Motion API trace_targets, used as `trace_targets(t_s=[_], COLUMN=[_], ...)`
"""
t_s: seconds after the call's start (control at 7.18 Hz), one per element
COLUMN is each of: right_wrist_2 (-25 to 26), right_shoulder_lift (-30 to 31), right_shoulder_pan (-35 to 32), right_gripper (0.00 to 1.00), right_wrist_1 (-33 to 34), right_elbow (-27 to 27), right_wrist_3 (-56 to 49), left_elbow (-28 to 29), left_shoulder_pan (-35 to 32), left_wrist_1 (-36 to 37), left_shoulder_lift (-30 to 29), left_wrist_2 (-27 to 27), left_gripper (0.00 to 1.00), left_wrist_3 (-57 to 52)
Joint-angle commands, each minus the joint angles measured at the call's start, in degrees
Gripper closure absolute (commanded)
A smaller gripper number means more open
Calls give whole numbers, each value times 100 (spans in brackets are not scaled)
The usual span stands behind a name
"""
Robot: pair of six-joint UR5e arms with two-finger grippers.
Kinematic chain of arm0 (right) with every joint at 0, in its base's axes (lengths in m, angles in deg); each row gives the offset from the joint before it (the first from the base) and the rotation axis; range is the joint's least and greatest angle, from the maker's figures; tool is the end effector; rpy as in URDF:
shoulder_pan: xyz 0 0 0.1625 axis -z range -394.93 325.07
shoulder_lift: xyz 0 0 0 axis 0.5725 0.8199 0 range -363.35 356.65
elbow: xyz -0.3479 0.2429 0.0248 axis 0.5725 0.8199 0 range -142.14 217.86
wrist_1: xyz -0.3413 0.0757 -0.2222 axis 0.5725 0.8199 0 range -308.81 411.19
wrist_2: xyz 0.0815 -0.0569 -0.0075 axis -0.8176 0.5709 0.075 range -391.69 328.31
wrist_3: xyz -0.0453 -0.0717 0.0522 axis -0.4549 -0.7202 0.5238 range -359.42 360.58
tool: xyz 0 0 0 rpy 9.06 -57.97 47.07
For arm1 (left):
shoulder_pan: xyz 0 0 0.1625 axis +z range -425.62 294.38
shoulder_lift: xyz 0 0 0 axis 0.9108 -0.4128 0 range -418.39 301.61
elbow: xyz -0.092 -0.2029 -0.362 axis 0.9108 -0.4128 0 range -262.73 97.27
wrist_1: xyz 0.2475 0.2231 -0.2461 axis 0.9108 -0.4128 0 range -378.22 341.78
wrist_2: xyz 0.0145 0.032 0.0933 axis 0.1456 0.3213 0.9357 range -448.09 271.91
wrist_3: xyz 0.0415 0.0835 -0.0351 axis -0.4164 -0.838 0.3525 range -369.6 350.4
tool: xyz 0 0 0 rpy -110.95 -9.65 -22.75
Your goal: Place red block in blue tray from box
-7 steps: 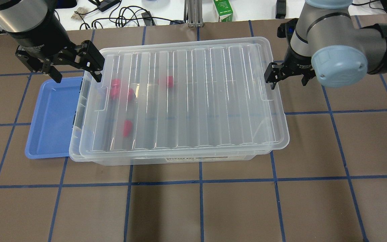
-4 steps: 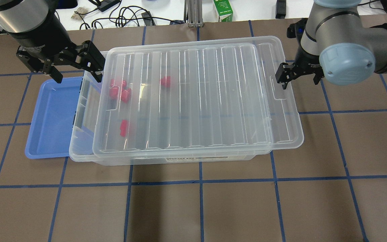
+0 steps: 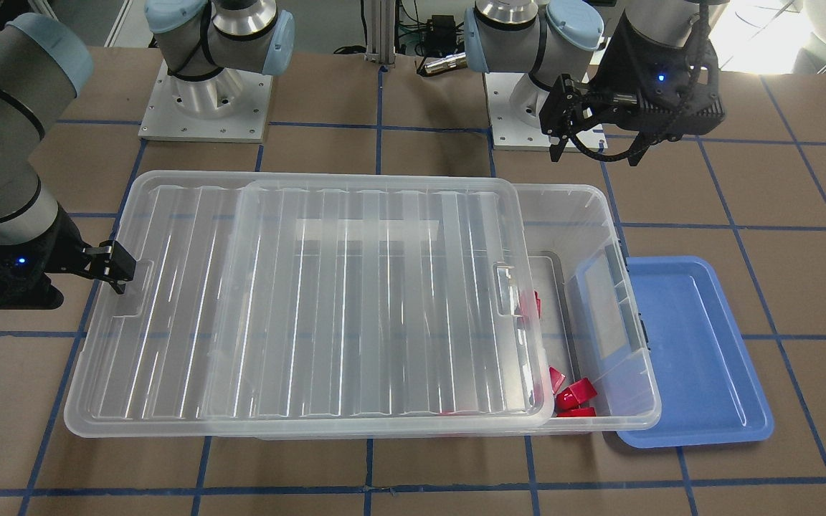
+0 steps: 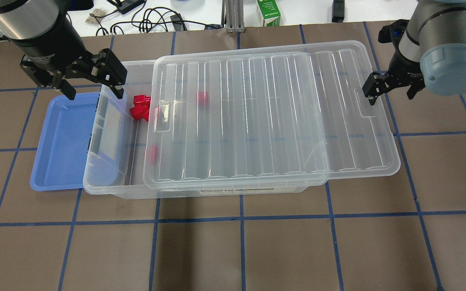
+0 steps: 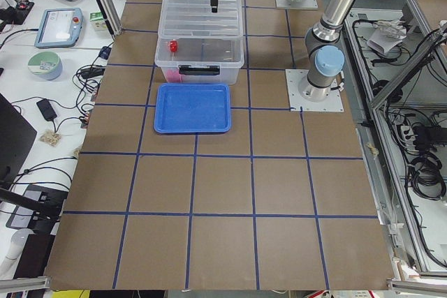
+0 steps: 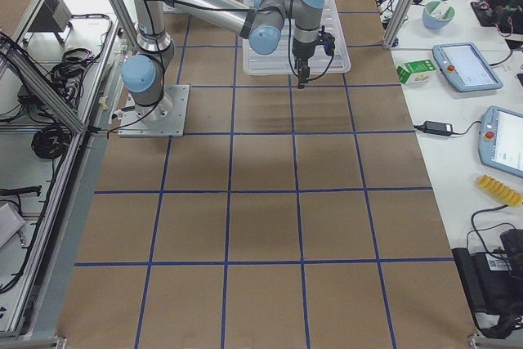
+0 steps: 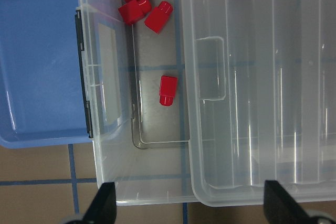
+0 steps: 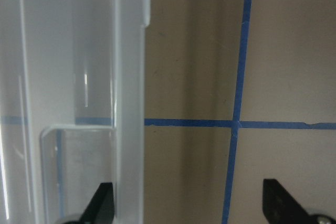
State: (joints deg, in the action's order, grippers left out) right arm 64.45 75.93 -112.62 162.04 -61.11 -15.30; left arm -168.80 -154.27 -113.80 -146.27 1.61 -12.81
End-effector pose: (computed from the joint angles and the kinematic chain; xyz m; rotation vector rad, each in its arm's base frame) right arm 0.0026 -0.5635 0.3510 0.0929 -3.0314 -0.0098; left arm -0.1226 -0.4778 0.5299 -0.0510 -3.1362 0.0134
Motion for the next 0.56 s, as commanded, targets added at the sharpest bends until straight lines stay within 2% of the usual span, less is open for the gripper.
trace_targets(t_s=[0.0, 0.42], right_wrist_2=[-7, 11], right_shoulder_lift=[0, 0], right_shoulder_pan=[227, 342], right_gripper=[0, 0], right_wrist_1=[59, 68], right_elbow=[1, 1], right_wrist_3=[-344, -477], left_elbow=[2, 2], left_shoulder_pan=[-3, -12], left_wrist_1=[-4, -4], left_shoulder_lift=[25, 60], left_wrist_2=[12, 30], left_gripper=[0, 0], left_wrist_3=[-4, -13])
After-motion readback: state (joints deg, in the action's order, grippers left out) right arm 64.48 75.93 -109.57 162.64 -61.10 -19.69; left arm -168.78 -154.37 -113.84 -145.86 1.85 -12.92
